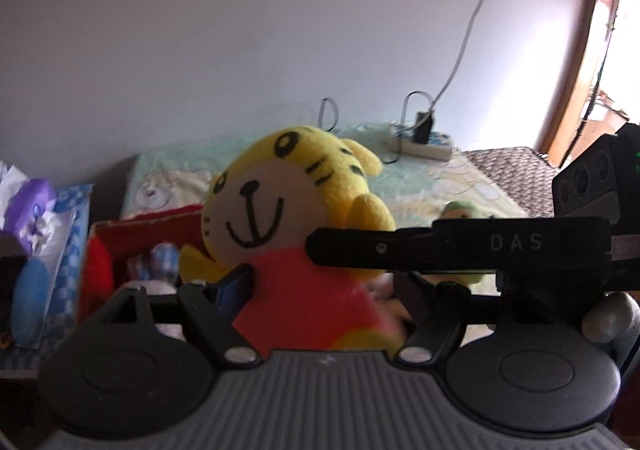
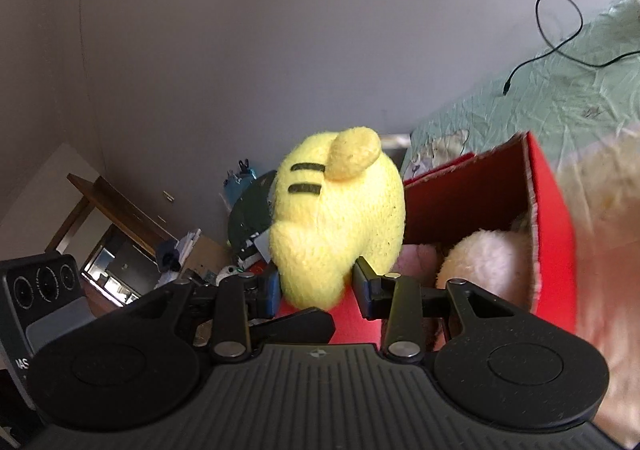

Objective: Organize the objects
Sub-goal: 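Carry the tiger plush with the right gripper over the red box, then lower the tiger plush into the red box and open the right gripper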

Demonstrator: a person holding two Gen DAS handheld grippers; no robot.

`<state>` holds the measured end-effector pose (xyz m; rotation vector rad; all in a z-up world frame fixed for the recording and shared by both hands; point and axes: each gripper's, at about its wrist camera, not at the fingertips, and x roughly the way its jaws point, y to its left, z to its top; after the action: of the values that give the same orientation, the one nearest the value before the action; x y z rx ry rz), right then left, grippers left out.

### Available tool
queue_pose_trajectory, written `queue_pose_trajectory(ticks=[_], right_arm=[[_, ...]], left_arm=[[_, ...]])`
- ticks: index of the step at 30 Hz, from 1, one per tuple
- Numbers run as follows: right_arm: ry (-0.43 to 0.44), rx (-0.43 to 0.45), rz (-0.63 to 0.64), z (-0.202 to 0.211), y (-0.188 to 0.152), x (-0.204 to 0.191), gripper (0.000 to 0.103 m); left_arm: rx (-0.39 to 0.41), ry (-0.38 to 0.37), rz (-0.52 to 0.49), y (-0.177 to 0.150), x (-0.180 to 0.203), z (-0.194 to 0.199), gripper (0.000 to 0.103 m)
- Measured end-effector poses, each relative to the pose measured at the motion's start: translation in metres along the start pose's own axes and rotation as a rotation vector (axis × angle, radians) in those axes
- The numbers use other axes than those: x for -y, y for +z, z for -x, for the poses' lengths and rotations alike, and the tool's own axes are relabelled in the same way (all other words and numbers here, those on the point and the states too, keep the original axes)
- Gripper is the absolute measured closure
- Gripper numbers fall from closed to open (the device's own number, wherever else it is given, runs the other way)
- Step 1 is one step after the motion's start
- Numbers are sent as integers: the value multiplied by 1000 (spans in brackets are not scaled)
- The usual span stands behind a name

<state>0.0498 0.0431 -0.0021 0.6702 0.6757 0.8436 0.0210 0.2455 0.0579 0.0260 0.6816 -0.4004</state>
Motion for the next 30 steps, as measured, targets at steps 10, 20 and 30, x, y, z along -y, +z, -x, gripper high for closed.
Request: queue_pose_trajectory(ticks=[10, 20, 30], right_arm=[[-63, -36, -13, -22, -2, 14, 66], [-175, -106, 59, -7, -7, 7, 69], [-210, -82, 62, -12, -5, 8, 61]], left_arm=[[-52, 6, 7, -9, -26, -27, 27], [-90, -49, -41, -19, -21, -41, 26], [-103, -50, -19, -24, -30, -38, 24]])
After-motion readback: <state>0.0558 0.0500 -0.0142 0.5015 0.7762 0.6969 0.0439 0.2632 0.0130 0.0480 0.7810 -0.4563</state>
